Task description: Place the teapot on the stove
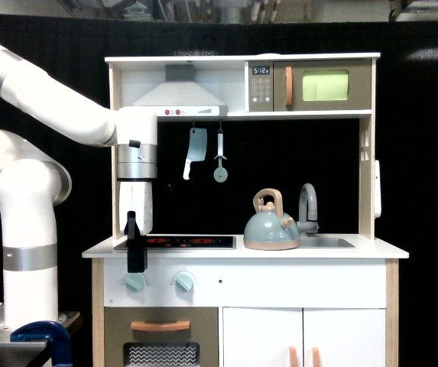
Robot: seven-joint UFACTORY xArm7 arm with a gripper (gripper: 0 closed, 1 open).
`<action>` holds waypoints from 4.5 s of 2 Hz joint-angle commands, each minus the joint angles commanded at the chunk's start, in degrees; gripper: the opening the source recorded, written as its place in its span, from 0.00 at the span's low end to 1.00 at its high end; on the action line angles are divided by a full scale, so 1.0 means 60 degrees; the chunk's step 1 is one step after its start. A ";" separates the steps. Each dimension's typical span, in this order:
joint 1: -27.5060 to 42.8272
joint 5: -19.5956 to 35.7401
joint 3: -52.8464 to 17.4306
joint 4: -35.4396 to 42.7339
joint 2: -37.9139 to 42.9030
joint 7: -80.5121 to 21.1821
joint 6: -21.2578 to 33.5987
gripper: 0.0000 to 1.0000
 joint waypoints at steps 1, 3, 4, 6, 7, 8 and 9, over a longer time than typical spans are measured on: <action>-0.0068 -0.0122 0.0073 0.0061 -0.0109 0.0036 0.0002 1.00; 0.2827 0.1112 -0.2690 0.6388 0.5938 -0.9091 -0.1402 1.00; 0.3423 0.1933 -0.3384 0.9152 0.8563 -1.4288 0.0146 1.00; 0.1286 0.5665 -0.3177 1.2710 1.1856 -1.9558 0.4119 1.00; 0.0941 0.6039 -0.2619 1.3078 1.2126 -1.9626 0.4694 1.00; 0.1276 0.6129 -0.1786 1.2519 1.1699 -1.8784 0.3909 1.00; 0.1571 0.6272 -0.1019 1.2284 1.1664 -1.8083 0.3131 1.00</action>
